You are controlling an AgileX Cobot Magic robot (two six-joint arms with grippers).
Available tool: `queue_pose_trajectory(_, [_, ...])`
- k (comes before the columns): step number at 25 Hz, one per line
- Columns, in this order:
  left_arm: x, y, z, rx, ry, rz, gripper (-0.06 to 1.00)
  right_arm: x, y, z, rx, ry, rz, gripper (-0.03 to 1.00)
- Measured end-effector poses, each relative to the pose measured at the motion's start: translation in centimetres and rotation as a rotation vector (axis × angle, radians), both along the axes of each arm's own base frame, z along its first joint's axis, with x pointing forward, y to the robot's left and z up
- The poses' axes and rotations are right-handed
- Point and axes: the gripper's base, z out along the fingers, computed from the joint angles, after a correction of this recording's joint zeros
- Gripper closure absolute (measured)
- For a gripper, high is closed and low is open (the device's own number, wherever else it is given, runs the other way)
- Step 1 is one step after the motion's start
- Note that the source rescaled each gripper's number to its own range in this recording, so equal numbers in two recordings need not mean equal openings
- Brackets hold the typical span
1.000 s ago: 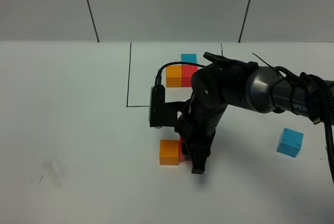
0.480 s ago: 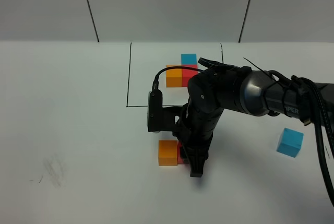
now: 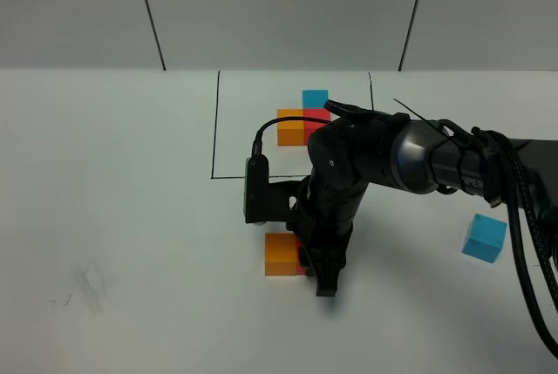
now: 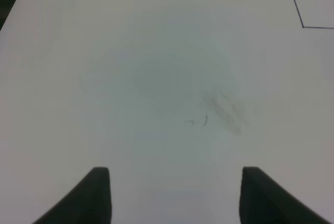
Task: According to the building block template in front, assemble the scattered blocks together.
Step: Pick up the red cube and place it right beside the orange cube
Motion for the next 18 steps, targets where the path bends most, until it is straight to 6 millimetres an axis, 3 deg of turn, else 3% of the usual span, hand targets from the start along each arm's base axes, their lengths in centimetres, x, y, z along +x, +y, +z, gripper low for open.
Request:
queue_pose_trajectory(13, [0.0,0.0,0.0,0.0,0.0,0.0,0.73,-0.22,-0.53,-0.07,-0.065,0.037,-0.019,0.95])
queue_pose_trajectory(15, [0.0,0.0,0.0,0.0,0.0,0.0,0.73,-0.23,-0.58,-0.08,-0.07,0.038,-0.024,0.82])
queue_pose_trajectory(18, [0.0,0.0,0.0,0.0,0.0,0.0,0.73,-0.13,-0.6,0.31,-0.066,0.025,-0.051,0.4])
